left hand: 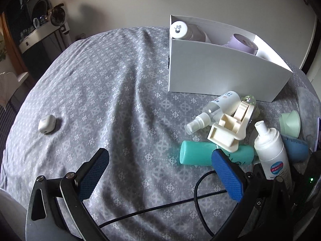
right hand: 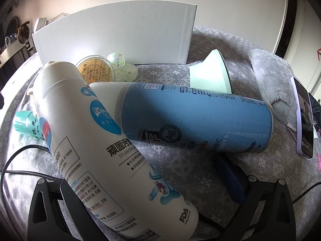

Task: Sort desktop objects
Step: 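Withdraw the left gripper from the box toward the spilled objects, then grasp the white alcohol spray bottle with the left gripper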

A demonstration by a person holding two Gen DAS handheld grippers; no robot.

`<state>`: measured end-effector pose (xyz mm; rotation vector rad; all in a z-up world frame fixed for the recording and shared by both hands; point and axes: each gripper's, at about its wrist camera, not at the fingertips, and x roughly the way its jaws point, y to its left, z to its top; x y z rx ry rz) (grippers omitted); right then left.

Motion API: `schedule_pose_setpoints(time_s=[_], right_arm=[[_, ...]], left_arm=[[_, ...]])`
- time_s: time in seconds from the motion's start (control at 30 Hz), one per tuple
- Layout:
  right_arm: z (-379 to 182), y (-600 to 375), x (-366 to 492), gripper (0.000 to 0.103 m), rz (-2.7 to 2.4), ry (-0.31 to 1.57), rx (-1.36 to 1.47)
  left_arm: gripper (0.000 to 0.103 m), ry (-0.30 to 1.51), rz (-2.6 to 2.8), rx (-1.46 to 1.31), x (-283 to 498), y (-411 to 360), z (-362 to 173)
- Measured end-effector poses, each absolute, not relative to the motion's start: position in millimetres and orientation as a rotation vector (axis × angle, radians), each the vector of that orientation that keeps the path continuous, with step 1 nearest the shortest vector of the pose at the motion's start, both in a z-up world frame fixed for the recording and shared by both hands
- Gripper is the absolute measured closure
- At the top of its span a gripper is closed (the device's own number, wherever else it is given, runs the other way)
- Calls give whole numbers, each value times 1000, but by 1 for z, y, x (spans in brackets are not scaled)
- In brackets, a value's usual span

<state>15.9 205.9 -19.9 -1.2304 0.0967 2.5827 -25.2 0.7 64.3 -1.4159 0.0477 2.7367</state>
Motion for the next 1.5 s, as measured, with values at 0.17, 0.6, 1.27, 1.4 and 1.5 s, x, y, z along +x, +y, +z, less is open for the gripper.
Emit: schedule_pose_setpoints(time_s=[0.17, 0.6, 1.27, 1.4, 1.5], right_arm=[[-20, 206, 16, 0, 2583, 97, -1230], [-20, 206, 16, 0, 2583, 97, -1230], [-21, 207, 11, 0, 2582, 96, -1231], [-21, 206, 12, 0, 2582, 96, -1231], [-24, 209, 11, 0, 2581, 95, -1231]], left_arm=[[1, -10, 2740, -1423, -10, -1, 54], [6, -68, 2646, -1251, -23, 53, 71], [5, -115, 2310, -1807, -134, 54, 31], [4, -87, 2236, -1899, -145, 64, 12], [2, 13, 2232, -1910, -149, 77, 6]])
